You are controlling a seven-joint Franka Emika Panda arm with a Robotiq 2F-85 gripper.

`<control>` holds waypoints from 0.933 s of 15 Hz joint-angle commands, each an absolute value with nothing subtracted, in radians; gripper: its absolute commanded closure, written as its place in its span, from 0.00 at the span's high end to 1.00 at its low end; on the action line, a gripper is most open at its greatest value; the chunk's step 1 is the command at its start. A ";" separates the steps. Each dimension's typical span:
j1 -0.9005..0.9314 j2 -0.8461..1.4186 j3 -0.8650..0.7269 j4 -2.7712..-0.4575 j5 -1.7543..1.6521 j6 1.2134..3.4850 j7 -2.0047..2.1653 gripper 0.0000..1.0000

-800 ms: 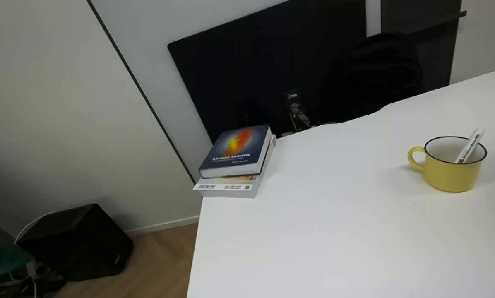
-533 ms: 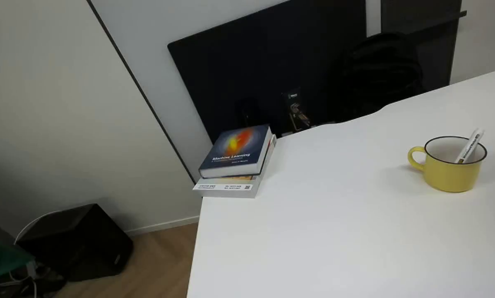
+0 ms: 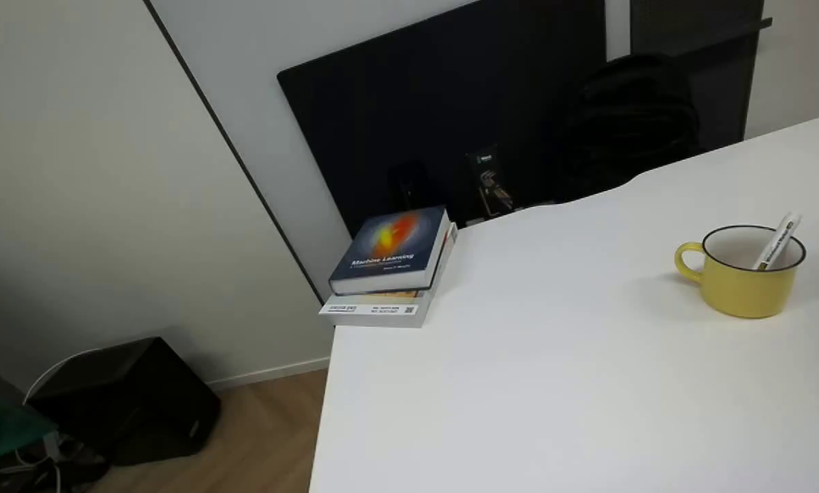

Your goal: Pick the marker from the cup and put it on the table

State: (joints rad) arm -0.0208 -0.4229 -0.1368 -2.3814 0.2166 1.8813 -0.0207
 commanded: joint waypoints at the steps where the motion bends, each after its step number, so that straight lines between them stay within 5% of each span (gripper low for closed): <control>1: -0.038 -0.421 -0.122 -2.379 0.223 1.878 -0.026 1.00; 14: -0.058 -0.069 -0.194 -2.238 0.315 1.923 -0.255 1.00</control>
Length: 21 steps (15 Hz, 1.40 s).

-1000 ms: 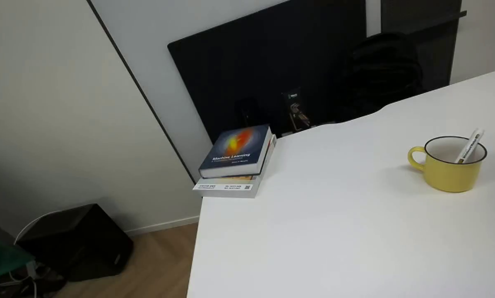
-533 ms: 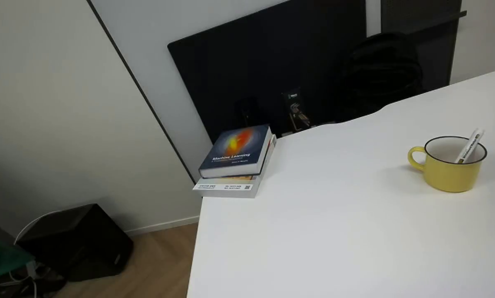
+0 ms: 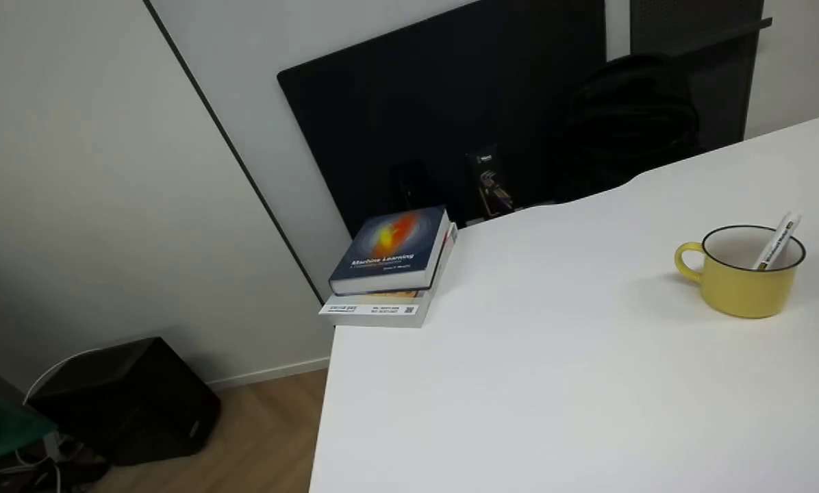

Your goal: Pick the marker from the cup and put it on the table

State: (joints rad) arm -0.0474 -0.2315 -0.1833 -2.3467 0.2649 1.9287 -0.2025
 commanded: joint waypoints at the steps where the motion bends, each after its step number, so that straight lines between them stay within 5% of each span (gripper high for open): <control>1: -0.063 -0.018 -0.194 -2.206 0.336 1.921 -0.273 1.00; 21: -0.155 0.624 -0.012 -1.629 0.435 1.989 -0.262 1.00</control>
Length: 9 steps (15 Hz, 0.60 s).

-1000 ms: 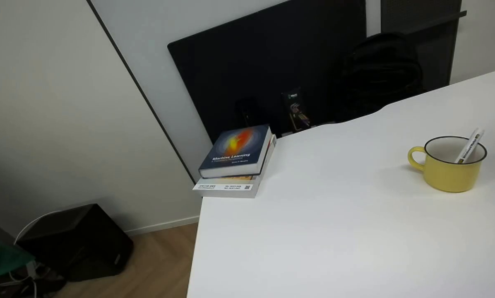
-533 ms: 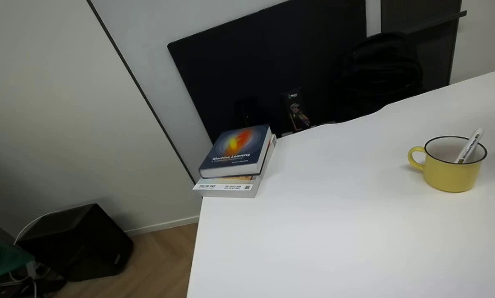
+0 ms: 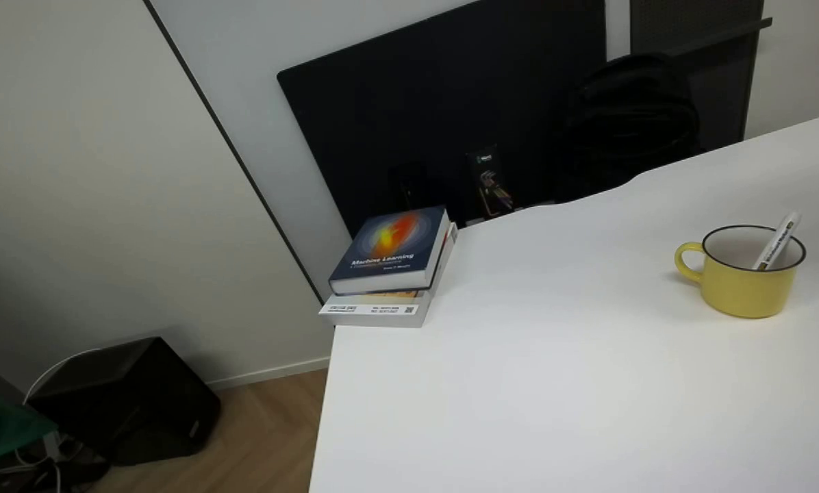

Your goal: Pick the marker from the cup and put it on the table

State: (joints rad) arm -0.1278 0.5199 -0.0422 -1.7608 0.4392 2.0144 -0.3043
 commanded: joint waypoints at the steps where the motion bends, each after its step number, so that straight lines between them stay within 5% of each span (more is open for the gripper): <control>1: -0.158 0.644 -0.006 -1.608 0.435 1.984 -0.255 1.00; 9: -0.186 0.579 0.028 -1.727 0.498 2.109 -0.281 1.00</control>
State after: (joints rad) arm -0.1567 0.6210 -0.0003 -1.6675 0.4642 2.0408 -0.2734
